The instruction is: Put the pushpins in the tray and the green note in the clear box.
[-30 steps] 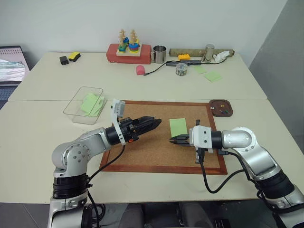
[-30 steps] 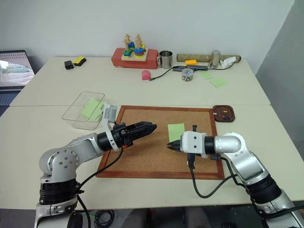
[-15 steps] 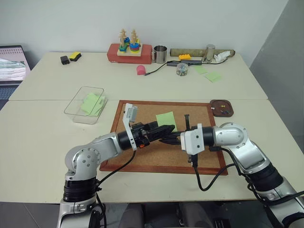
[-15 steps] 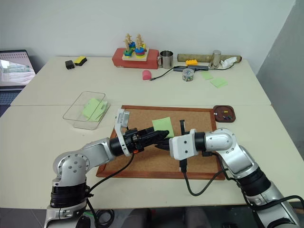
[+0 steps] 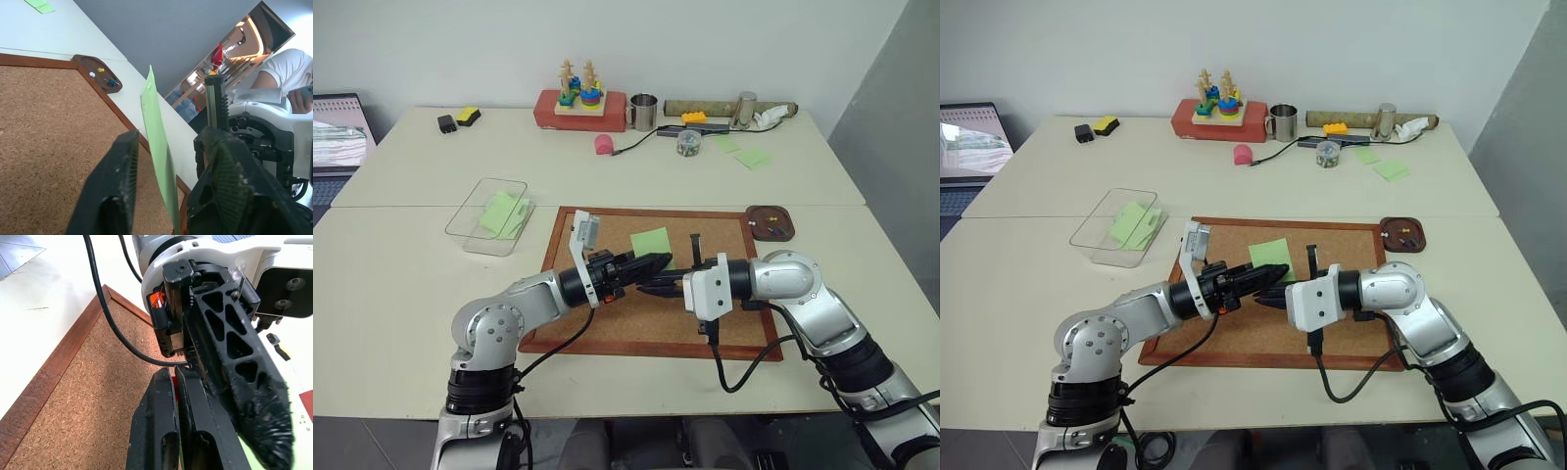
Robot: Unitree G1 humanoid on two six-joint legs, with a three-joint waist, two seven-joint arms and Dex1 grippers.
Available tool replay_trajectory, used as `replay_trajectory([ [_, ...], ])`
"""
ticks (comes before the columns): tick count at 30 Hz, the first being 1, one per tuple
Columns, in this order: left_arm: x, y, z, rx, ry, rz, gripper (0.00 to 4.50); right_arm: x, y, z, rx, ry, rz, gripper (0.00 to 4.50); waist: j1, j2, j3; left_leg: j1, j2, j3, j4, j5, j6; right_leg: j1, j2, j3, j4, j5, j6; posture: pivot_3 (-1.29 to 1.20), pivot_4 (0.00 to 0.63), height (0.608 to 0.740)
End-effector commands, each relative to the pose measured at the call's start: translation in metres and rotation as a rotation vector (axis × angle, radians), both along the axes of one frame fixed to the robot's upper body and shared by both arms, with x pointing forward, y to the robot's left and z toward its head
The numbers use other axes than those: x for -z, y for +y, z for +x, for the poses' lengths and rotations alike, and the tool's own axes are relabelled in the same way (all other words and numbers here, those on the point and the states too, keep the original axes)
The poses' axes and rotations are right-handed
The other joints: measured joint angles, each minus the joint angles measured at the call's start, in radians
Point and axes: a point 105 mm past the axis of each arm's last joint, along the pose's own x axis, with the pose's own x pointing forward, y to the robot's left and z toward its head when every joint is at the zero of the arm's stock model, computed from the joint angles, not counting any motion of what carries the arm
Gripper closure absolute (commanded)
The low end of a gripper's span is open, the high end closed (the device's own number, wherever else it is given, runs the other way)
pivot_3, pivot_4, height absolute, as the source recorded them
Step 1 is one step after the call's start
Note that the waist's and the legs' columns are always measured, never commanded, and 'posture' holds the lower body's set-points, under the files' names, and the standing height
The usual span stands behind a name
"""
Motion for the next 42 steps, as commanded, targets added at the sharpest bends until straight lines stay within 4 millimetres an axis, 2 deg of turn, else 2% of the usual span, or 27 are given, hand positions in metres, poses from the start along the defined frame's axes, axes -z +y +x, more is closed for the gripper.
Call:
replay_trajectory([
  [1,-0.006,-0.003,-0.005,0.030,-0.051,0.003,3.13,-0.008,-0.001,0.001,-0.002,-0.045,0.019,4.50,0.000,0.000,0.000,0.000,0.000,0.000,0.000,0.000,0.000,0.000,0.000,0.000,0.000,0.000,0.000,0.00,0.150,0.740],
  [2,-0.005,-0.004,-0.006,0.032,-0.053,0.005,3.47,-0.009,-0.001,0.001,-0.001,-0.046,0.019,4.50,0.000,0.000,0.000,0.000,0.000,0.000,0.000,0.000,0.000,0.000,0.000,0.000,0.000,0.000,0.000,0.00,0.150,0.740],
  [8,-0.003,-0.004,-0.003,0.021,-0.077,0.028,4.46,-0.011,-0.003,0.004,0.005,-0.066,0.025,4.50,0.000,0.000,0.000,0.000,0.000,0.000,0.000,0.000,0.000,0.000,0.000,0.000,0.000,0.000,0.000,0.00,0.150,0.740],
  [17,0.007,0.006,0.009,-0.028,-0.126,0.159,4.46,-0.020,-0.006,0.008,0.037,-0.089,0.055,4.50,0.000,0.000,0.000,0.000,0.000,0.000,0.000,0.000,0.000,0.000,0.000,0.000,0.000,0.000,0.000,0.00,0.150,0.740],
  [22,0.016,0.021,0.029,-0.121,-0.178,0.268,4.46,-0.028,-0.009,0.010,0.072,-0.082,0.099,4.50,0.001,0.000,0.000,0.000,0.000,0.000,0.000,0.000,0.000,0.000,0.000,0.000,0.000,0.000,0.000,0.00,0.150,0.740],
  [29,0.010,0.022,0.035,-0.126,-0.225,0.269,4.46,-0.040,-0.020,0.016,0.182,0.037,0.224,4.50,0.007,0.000,0.000,-0.001,0.000,0.000,0.000,0.000,0.000,0.000,0.000,0.000,-0.001,0.000,0.000,0.00,0.150,0.740],
  [31,0.005,0.020,0.035,-0.130,-0.250,0.264,4.46,-0.045,-0.030,0.024,0.261,0.111,0.305,4.50,0.011,0.000,0.000,-0.001,0.000,0.000,0.000,0.000,0.000,0.000,0.000,0.000,-0.001,0.000,0.000,0.00,0.150,0.740],
  [33,-0.006,0.015,0.033,-0.117,-0.301,0.257,4.46,-0.048,-0.048,0.039,0.383,0.211,0.411,4.50,0.013,0.000,0.000,-0.001,0.000,0.000,0.000,0.000,0.000,0.000,0.000,0.000,-0.001,0.000,0.000,0.00,0.150,0.740],
  [36,-0.025,0.000,0.028,-0.077,-0.444,0.284,4.46,-0.044,-0.091,0.070,0.640,0.327,0.545,4.50,0.016,0.000,0.000,-0.001,0.000,0.000,0.000,0.000,0.000,0.000,0.000,0.000,0.000,0.000,0.000,0.00,0.150,0.740],
  [42,-0.033,-0.037,0.018,0.003,-0.756,0.390,4.46,-0.023,-0.178,0.121,1.107,0.484,0.736,4.50,0.019,0.000,0.000,-0.001,-0.001,0.003,0.000,0.000,0.000,0.000,-0.001,0.002,-0.001,0.000,0.000,0.00,0.150,0.740],
])
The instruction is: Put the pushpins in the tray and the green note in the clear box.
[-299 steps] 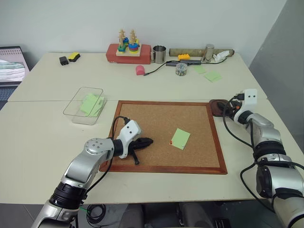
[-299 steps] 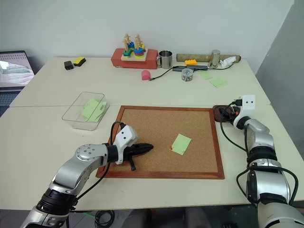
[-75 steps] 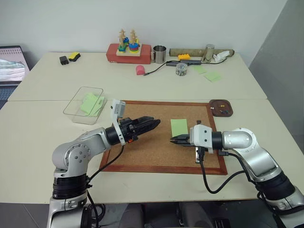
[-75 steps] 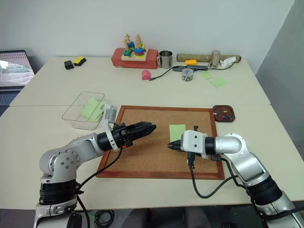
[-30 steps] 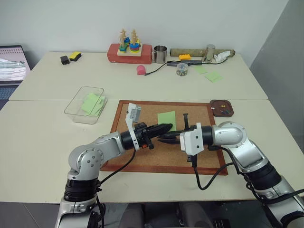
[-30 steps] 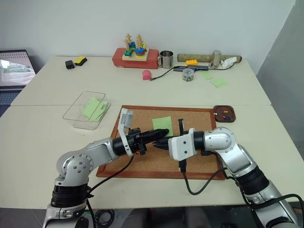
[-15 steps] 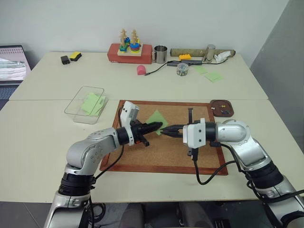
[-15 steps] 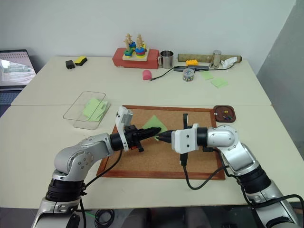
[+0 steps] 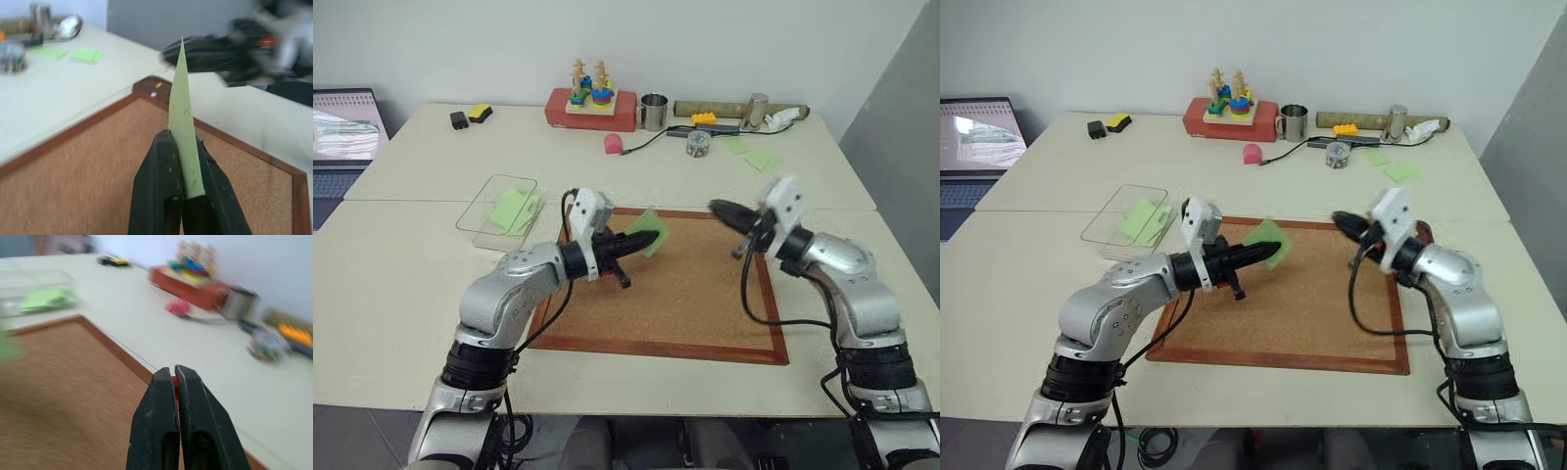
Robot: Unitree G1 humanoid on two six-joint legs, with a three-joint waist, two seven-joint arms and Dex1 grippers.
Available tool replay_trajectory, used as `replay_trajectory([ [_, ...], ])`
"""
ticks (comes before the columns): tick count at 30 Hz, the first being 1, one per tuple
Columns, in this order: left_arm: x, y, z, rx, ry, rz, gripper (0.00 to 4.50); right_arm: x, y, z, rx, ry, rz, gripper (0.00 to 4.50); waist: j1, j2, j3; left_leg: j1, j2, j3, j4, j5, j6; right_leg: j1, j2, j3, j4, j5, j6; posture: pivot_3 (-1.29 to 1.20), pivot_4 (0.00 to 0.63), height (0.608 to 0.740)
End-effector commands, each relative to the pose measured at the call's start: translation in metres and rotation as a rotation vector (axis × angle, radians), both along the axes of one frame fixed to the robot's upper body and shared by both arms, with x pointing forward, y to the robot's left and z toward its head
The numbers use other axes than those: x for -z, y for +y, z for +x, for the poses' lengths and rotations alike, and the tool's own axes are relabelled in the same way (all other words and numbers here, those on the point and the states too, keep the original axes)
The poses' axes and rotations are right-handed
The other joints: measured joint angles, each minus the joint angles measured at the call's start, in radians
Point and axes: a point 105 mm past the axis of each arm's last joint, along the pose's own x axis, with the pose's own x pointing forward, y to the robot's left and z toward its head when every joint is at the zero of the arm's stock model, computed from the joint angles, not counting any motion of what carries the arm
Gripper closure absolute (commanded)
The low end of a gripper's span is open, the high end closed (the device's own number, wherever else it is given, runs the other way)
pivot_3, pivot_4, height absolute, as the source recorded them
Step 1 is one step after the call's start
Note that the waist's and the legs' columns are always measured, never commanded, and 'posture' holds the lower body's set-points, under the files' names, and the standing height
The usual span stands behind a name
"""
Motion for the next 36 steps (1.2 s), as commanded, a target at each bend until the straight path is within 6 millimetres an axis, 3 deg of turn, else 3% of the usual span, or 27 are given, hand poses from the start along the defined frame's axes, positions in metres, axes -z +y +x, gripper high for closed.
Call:
replay_trajectory([
  [1,-0.015,-0.023,-0.008,0.067,-0.195,0.041,4.46,-0.005,-0.051,0.023,0.238,0.052,0.131,4.50,-0.001,0.000,0.000,0.000,0.000,0.000,0.000,0.000,0.000,0.000,0.000,0.000,0.000,0.000,0.000,0.00,0.150,0.740],
  [6,-0.013,-0.035,-0.007,0.097,-0.252,0.068,4.46,0.011,-0.084,0.043,0.373,0.147,0.182,4.50,-0.009,0.000,0.000,0.000,0.001,0.001,-0.001,0.000,0.000,-0.001,0.001,0.001,0.000,0.000,0.000,0.00,0.150,0.740],
  [14,0.000,-0.032,-0.006,0.094,-0.247,0.113,4.46,0.021,-0.091,0.056,0.382,0.223,0.219,4.50,-0.021,0.000,0.000,0.000,0.001,0.002,-0.001,0.000,0.000,-0.001,0.001,0.002,-0.001,0.000,0.000,0.00,0.150,0.740],
  [30,-0.001,-0.025,-0.005,0.067,-0.238,0.118,4.50,0.022,-0.093,0.060,0.371,0.248,0.256,1.08,-0.026,0.001,0.000,0.000,0.001,0.002,-0.001,0.000,0.000,-0.001,0.001,0.002,0.000,0.000,0.000,0.00,0.150,0.740],
  [34,-0.007,-0.019,0.001,0.034,-0.224,0.089,4.50,0.004,-0.087,0.058,0.316,0.156,0.222,0.08,-0.026,0.001,0.000,0.000,0.001,0.002,-0.001,0.000,0.000,-0.001,0.001,0.002,0.000,0.000,0.000,0.00,0.150,0.740],
  [36,-0.015,-0.008,0.009,-0.017,-0.214,0.064,4.50,-0.011,-0.074,0.052,0.237,0.086,0.215,0.02,-0.026,0.001,0.000,0.000,0.001,0.002,-0.001,0.000,0.000,-0.001,0.001,0.001,0.000,0.000,0.000,0.00,0.150,0.740],
])
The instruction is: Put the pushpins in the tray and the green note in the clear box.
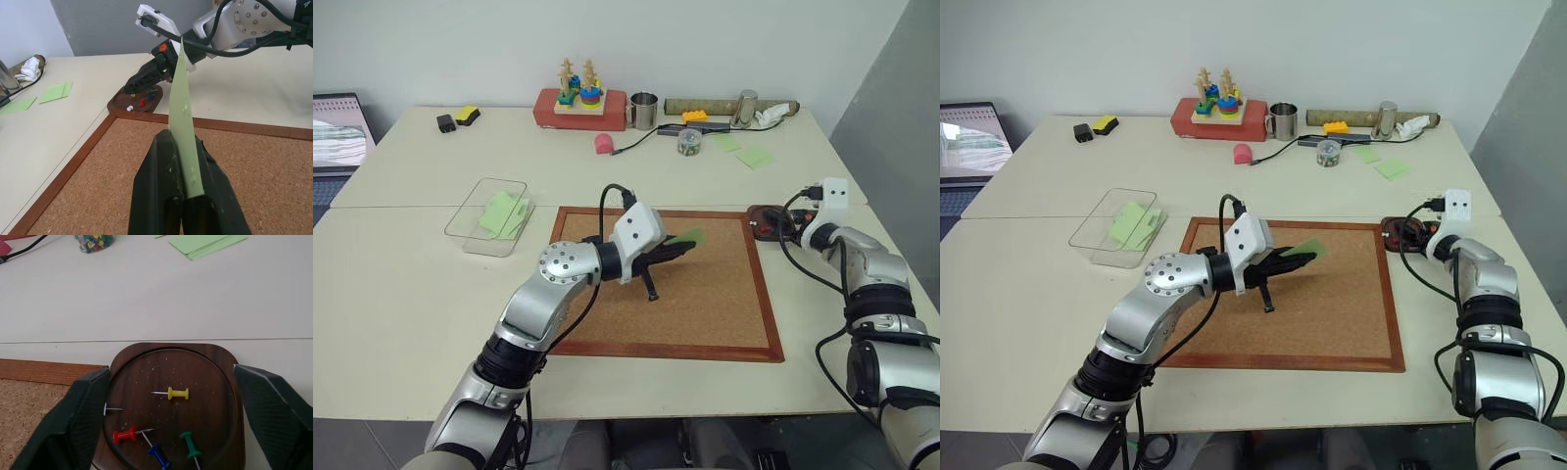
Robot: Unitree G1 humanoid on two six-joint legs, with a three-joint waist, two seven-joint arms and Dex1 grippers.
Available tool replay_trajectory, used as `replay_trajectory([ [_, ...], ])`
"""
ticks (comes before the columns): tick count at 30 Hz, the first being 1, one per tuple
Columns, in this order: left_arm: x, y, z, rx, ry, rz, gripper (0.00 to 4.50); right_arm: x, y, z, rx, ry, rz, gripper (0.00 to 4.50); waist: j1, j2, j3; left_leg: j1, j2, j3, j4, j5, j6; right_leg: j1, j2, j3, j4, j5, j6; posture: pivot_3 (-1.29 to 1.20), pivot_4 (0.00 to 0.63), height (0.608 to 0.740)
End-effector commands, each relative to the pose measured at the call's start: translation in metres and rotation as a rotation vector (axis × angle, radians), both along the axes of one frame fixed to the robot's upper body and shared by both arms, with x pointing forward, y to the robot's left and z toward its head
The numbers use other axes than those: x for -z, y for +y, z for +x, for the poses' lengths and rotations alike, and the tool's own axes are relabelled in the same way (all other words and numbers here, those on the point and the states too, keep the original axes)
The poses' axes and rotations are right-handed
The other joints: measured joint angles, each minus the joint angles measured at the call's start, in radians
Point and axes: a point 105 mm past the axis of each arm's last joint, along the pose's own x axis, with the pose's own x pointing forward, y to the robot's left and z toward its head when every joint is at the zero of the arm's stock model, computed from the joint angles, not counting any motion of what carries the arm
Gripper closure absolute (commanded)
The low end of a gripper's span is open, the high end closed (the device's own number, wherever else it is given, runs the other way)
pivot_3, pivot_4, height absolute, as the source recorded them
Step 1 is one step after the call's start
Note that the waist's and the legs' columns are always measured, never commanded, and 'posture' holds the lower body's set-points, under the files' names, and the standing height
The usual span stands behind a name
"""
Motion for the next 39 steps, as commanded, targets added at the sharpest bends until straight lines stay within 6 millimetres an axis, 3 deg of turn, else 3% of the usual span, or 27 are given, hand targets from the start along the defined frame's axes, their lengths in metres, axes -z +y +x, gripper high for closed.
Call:
replay_trajectory([
  [1,-0.028,0.022,0.014,-0.096,-0.031,-0.084,4.50,-0.057,0.017,-0.009,-0.131,-0.232,-0.035,0.02,0.000,0.000,0.000,0.000,0.000,0.000,0.000,0.000,0.000,0.000,0.000,0.000,0.000,0.000,0.000,0.00,0.150,0.740],
  [7,-0.043,0.094,0.052,-0.459,-0.043,-0.157,4.50,-0.080,0.080,-0.057,-0.491,-0.329,-0.051,0.02,-0.003,0.000,0.000,0.000,0.001,-0.002,0.000,0.000,0.000,0.000,0.001,-0.002,0.001,0.000,0.000,0.00,0.150,0.740],
  [10,-0.047,0.145,0.065,-0.717,-0.078,-0.168,4.50,-0.086,0.116,-0.089,-0.677,-0.341,-0.011,0.02,-0.002,0.000,0.000,0.000,0.001,-0.003,0.000,0.000,0.000,0.000,0.000,-0.002,0.001,0.000,0.000,0.00,0.150,0.740],
  [12,-0.049,0.168,0.069,-0.835,-0.092,-0.177,4.50,-0.089,0.131,-0.104,-0.745,-0.339,0.010,0.02,-0.001,0.000,0.000,0.000,0.001,-0.004,0.000,0.000,0.000,0.000,0.000,-0.003,0.001,0.000,0.000,0.00,0.150,0.740],
  [15,-0.049,0.224,0.071,-1.098,-0.121,-0.167,4.50,-0.097,0.163,-0.130,-0.879,-0.349,0.077,0.02,0.002,0.000,0.000,-0.001,0.001,-0.004,0.000,0.000,0.000,0.000,0.000,-0.004,0.001,0.000,0.000,0.00,0.150,0.740],
  [21,-0.036,0.277,0.072,-1.378,-0.063,-0.218,4.50,-0.108,0.190,-0.145,-0.968,-0.351,0.123,0.02,0.006,0.000,0.000,-0.001,0.001,-0.005,0.000,0.000,0.000,0.000,0.000,-0.005,0.001,0.000,0.000,0.00,0.150,0.740],
  [26,-0.021,0.276,0.076,-1.372,-0.007,-0.233,4.50,-0.110,0.190,-0.142,-0.959,-0.348,0.117,0.02,0.023,-0.001,0.000,-0.002,0.001,-0.006,0.001,0.000,0.000,0.000,-0.001,-0.007,0.000,0.000,0.000,0.00,0.150,0.740],
  [32,-0.011,0.273,0.079,-1.335,0.035,-0.257,3.36,-0.110,0.187,-0.140,-0.944,-0.350,0.107,0.00,0.023,-0.001,0.000,-0.002,0.001,-0.006,0.000,0.000,0.000,0.000,-0.001,-0.007,0.000,0.000,0.000,0.00,0.150,0.740],
  [39,-0.015,0.278,0.077,-1.325,0.025,-0.251,1.98,-0.104,0.179,-0.135,-0.913,-0.344,0.087,0.00,0.023,-0.001,0.000,-0.002,0.001,-0.006,0.000,0.000,0.000,0.000,-0.001,-0.007,0.000,0.000,0.000,0.00,0.150,0.740],
])
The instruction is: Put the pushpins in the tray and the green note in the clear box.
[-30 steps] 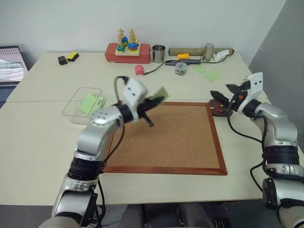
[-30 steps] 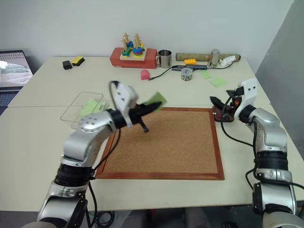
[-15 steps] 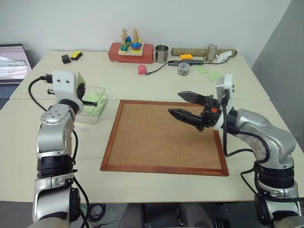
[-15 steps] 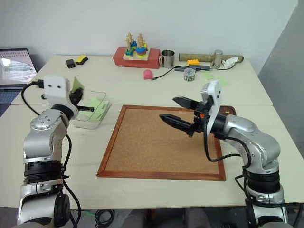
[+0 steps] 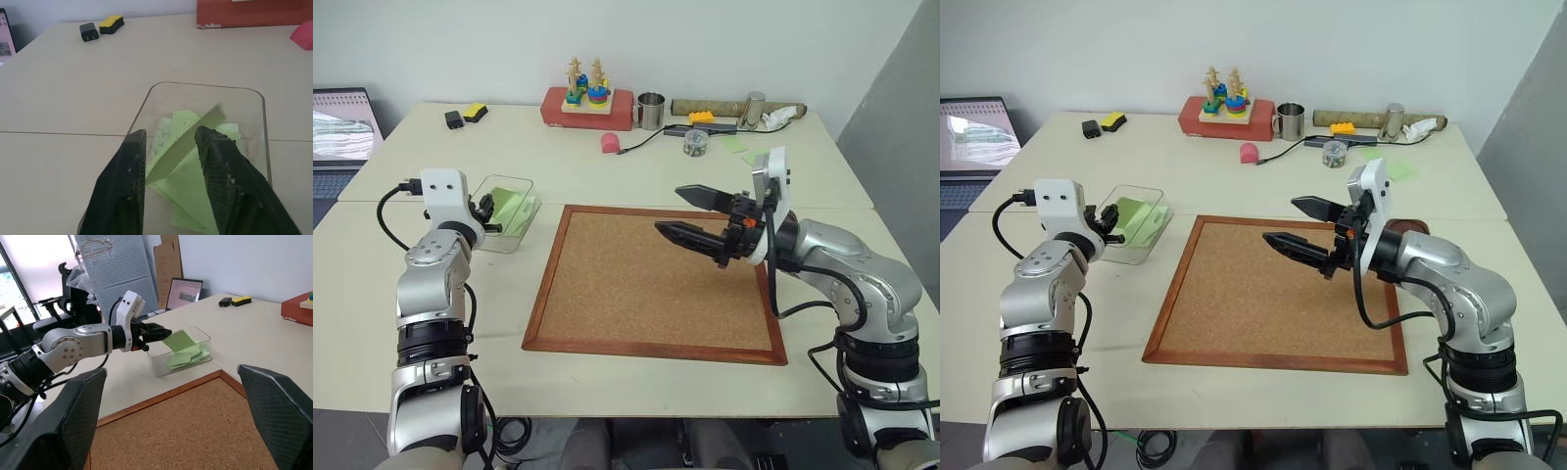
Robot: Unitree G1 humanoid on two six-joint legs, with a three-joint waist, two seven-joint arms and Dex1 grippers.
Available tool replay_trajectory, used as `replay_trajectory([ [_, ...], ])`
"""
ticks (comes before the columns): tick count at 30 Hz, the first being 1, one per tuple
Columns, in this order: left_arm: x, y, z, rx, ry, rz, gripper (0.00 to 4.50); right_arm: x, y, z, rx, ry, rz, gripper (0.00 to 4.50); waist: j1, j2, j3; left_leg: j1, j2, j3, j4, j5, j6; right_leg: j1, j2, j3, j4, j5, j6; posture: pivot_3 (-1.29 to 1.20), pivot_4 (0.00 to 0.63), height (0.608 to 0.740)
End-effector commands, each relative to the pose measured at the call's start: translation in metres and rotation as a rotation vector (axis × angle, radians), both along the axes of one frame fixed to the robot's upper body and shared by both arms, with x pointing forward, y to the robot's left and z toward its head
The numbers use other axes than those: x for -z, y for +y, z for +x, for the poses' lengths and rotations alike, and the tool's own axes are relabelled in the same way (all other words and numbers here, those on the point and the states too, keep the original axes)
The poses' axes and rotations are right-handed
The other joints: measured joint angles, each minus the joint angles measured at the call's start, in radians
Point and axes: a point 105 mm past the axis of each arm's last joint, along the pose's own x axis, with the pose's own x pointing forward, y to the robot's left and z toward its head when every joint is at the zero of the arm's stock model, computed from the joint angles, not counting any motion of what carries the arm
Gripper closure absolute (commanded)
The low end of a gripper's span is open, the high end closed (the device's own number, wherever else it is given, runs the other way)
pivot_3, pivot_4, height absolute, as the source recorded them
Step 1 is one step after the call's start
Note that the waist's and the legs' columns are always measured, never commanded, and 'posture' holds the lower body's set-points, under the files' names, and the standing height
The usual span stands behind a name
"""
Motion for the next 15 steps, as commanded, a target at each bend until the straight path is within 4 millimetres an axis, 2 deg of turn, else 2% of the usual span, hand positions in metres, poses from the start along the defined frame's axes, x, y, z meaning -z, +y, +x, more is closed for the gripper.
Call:
replay_trajectory([
  [1,-0.023,0.004,-0.002,0.025,-0.069,0.025,1.74,-0.007,-0.007,-0.001,0.015,-0.051,0.001,0.00,0.000,0.000,0.000,0.000,0.000,0.000,0.000,0.000,0.000,0.000,0.000,0.000,0.000,0.000,0.000,0.00,0.150,0.740],
  [6,-0.038,-0.002,-0.005,0.125,-0.083,0.078,0.81,-0.006,-0.018,0.006,0.052,-0.063,-0.023,0.00,0.000,0.000,0.000,0.000,0.000,0.000,0.000,0.000,0.000,0.000,0.000,0.000,0.000,0.000,0.000,0.00,0.150,0.740],
  [9,-0.047,-0.009,-0.008,0.222,-0.074,0.115,0.22,-0.007,-0.026,0.010,0.074,-0.072,-0.038,0.00,-0.001,-0.001,0.001,0.000,0.000,0.000,0.000,0.000,0.000,0.000,0.000,0.000,0.000,0.000,0.000,0.00,0.150,0.740],
  [10,-0.051,-0.018,-0.011,0.312,-0.064,0.121,0.01,-0.007,-0.032,0.013,0.088,-0.074,-0.053,0.00,-0.001,-0.001,0.001,0.000,0.000,0.000,0.000,0.000,0.000,0.000,0.000,0.000,0.000,0.000,0.000,0.00,0.150,0.740],
  [13,-0.054,-0.050,-0.032,0.628,0.024,0.139,0.01,-0.001,-0.053,0.022,0.142,-0.080,-0.138,0.00,-0.001,-0.001,0.001,0.000,0.000,0.001,-0.001,0.000,0.000,0.000,0.000,0.000,-0.001,0.000,0.000,0.00,0.150,0.740],
  [15,-0.047,-0.057,-0.044,0.723,0.093,0.175,0.01,0.005,-0.062,0.023,0.148,-0.065,-0.176,0.00,-0.002,-0.001,0.001,0.000,0.000,0.001,-0.001,0.000,0.000,0.000,0.000,0.000,-0.001,0.000,0.000,0.00,0.150,0.740],
])
